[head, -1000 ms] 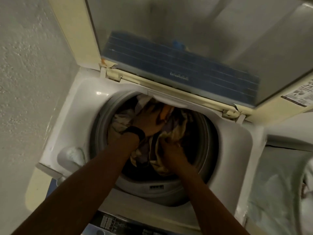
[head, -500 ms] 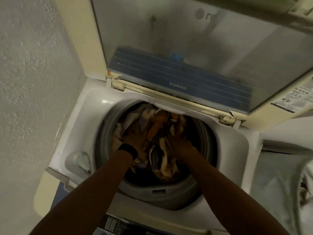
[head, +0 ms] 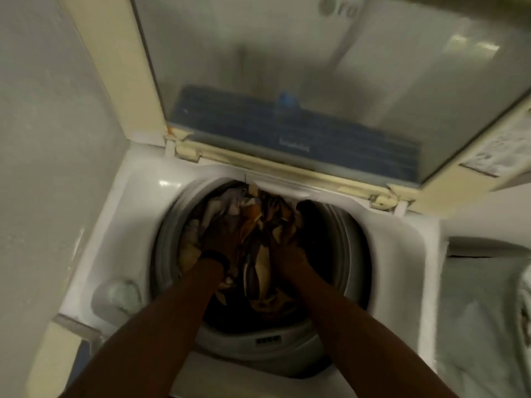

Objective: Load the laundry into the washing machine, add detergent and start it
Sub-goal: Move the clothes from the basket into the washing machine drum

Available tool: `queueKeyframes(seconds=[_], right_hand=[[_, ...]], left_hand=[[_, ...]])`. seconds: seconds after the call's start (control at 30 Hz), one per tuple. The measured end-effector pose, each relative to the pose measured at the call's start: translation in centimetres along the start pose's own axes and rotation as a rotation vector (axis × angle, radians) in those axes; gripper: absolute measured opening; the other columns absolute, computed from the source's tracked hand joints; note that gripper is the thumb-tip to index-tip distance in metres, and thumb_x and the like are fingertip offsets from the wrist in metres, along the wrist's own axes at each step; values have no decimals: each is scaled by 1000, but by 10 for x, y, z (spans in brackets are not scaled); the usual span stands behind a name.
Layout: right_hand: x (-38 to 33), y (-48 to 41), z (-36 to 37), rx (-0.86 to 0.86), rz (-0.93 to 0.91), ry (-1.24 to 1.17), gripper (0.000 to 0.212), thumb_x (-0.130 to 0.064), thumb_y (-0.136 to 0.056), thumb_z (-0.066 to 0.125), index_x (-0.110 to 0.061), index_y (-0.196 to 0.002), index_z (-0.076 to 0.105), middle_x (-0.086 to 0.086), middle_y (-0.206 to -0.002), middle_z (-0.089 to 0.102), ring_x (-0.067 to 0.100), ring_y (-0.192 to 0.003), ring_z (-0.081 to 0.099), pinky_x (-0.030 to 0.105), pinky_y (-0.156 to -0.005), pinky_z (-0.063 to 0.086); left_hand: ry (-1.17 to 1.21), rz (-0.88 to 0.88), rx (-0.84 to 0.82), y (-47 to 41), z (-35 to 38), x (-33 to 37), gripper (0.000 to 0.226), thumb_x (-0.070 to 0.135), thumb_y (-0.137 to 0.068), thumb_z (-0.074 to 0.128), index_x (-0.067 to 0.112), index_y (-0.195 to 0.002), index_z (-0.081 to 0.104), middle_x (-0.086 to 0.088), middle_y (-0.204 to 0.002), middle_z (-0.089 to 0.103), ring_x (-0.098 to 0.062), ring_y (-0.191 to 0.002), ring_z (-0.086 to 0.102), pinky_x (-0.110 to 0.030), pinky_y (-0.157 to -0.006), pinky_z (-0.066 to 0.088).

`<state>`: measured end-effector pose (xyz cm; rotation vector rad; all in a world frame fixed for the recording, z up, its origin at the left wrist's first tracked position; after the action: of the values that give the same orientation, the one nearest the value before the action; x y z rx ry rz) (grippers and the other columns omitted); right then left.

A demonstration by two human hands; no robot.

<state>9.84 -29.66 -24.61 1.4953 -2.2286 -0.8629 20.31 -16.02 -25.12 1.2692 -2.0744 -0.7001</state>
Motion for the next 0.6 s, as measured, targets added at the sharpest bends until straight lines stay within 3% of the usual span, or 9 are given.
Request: queueKeyframes(seconds=[0.03, 0.1, 0.17, 0.2, 0.33, 0.43, 0.6], right_hand=[[4, 15, -17, 38, 18, -47, 62, -34, -104, 41, -22, -162, 22, 33, -159, -3, 63, -132, 41, 63, -91, 52], [10, 45, -48, -46, -14, -76, 78, -40, -100, 55, -31, -163, 10, 25, -167, -2, 54, -143, 31, 62, -103, 44], [12, 77, -77, -84, -47, -109, 101, -42, -90, 73, -36, -162, 2, 14, -168, 0, 48, -145, 27, 61, -106, 41], [12, 97, -97, -19, -57, -125, 101, -43, -88, 74, -36, -161, 5, 12, -167, 6, 46, -143, 33, 59, -103, 43], [14, 160, -140, 205, -70, -285, 80, -49, -90, 66, -31, -156, 25, 7, -165, 19, 40, -139, 43, 54, -101, 49], [34, 205, -156, 367, -50, -383, 77, -50, -91, 66, -29, -157, 31, 3, -164, 28, 32, -139, 45, 44, -104, 47], [88, 268, -161, 463, 65, -481, 71, -51, -89, 68, -34, -151, 37, 2, -148, 48, 30, -128, 54, 45, -95, 53]], left_hand=[[-50, 19, -19, 15, -16, 5, 114, 46, -86, 78, 22, -165, -2, -15, -170, 6, -33, -157, 10, -42, -125, 10], [-210, 108, -34, 52, -50, 21, 124, 51, -76, 84, 25, -164, 1, -19, -168, 10, -40, -155, 14, -52, -122, 20], [-245, 190, 48, 90, -84, 44, 96, 48, -85, 75, 22, -160, 20, -18, -163, 27, -41, -148, 30, -55, -115, 33], [-234, 242, 132, 109, -102, 57, 79, 47, -90, 68, 20, -154, 30, -16, -158, 36, -40, -142, 40, -55, -112, 39], [-108, 380, 310, 156, -134, 89, 57, 63, -86, 49, 32, -133, 53, -5, -136, 60, -33, -122, 59, -49, -100, 50], [-78, 451, 324, 186, -141, 121, 38, 54, -89, 59, 29, -118, 62, 2, -116, 69, -25, -107, 65, -40, -88, 54], [-33, 560, 353, 228, -136, 192, 38, 47, -93, 64, 31, -128, 63, 5, -121, 72, -22, -109, 67, -38, -92, 55]])
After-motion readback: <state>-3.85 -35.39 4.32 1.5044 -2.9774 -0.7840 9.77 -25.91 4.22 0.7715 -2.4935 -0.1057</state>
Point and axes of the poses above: each hand's wrist, its own y-axis away from the middle knuckle, its own z-axis out of the palm, x = y × z, the point moved 3 cm from there along -y, towards the middle knuckle
